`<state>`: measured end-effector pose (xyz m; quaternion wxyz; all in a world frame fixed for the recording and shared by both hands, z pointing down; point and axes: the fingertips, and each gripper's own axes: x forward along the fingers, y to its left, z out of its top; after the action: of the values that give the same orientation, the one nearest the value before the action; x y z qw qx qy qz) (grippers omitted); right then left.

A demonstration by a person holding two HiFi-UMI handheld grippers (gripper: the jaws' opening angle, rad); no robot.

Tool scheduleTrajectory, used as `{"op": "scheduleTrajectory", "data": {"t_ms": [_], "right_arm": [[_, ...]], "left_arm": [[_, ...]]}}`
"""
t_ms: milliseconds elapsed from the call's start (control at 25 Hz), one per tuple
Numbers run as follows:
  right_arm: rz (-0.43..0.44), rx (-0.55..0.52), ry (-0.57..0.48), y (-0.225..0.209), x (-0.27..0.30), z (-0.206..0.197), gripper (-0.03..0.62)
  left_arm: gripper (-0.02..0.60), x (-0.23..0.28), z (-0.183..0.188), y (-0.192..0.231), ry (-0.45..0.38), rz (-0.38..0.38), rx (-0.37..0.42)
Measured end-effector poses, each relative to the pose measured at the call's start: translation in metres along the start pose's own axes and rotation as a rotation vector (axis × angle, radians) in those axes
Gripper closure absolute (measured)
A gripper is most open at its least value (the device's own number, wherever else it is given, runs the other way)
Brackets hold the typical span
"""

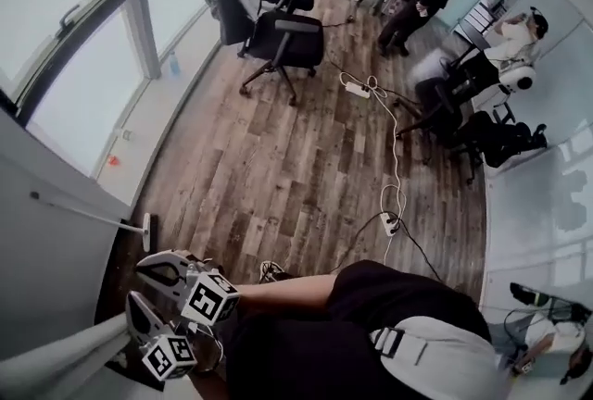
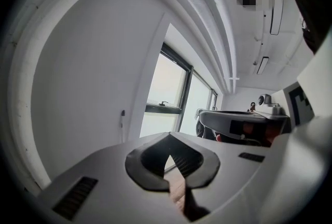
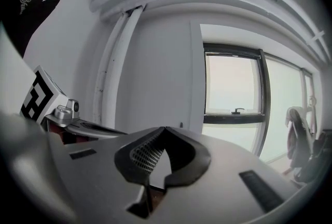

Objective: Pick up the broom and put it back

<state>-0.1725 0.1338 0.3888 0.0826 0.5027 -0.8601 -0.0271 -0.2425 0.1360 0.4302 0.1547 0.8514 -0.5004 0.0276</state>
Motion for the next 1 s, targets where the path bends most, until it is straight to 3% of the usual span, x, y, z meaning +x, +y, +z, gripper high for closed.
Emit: {"op": "scheduleTrajectory", "data": {"t_ms": [120,200,320,520,680,840,1000], "right_arm": [[-0.047,-0.109,-0.032,-0.003,0.017,-0.016,0.572],[-0.074,-0.059,-0.021,-0.007,0.020,-0.024,0.572],[-0.059,0.051,0.077,-0.013,0.045,-0.031,0.572],[-0.016,0.001,0.186,-0.012,0.099,-0.067,0.572],[-0.001,0.031,0.200,-0.024,0.151,-0.114,0.572],[0.018,0.065,0.285,-0.045,0.212,-0.175,0.572],[0.041,0.060,0.301,-0.059,0.269,-0.223,0.572]], "left_arm": [[0.581,0.012,-0.016,0.020,-0.009,-0.049,-0.002],[0.581,0.010,-0.016,0.028,-0.004,-0.042,0.013],[0.581,0.009,0.000,0.059,0.029,0.034,0.011],[0.581,0.028,-0.025,0.108,0.110,0.072,0.006],[0.581,0.065,-0.047,0.138,0.148,0.093,-0.012],[0.581,0.106,-0.074,0.167,0.176,0.141,-0.083],[0.581,0.145,-0.106,0.193,0.218,0.188,-0.121]]}}
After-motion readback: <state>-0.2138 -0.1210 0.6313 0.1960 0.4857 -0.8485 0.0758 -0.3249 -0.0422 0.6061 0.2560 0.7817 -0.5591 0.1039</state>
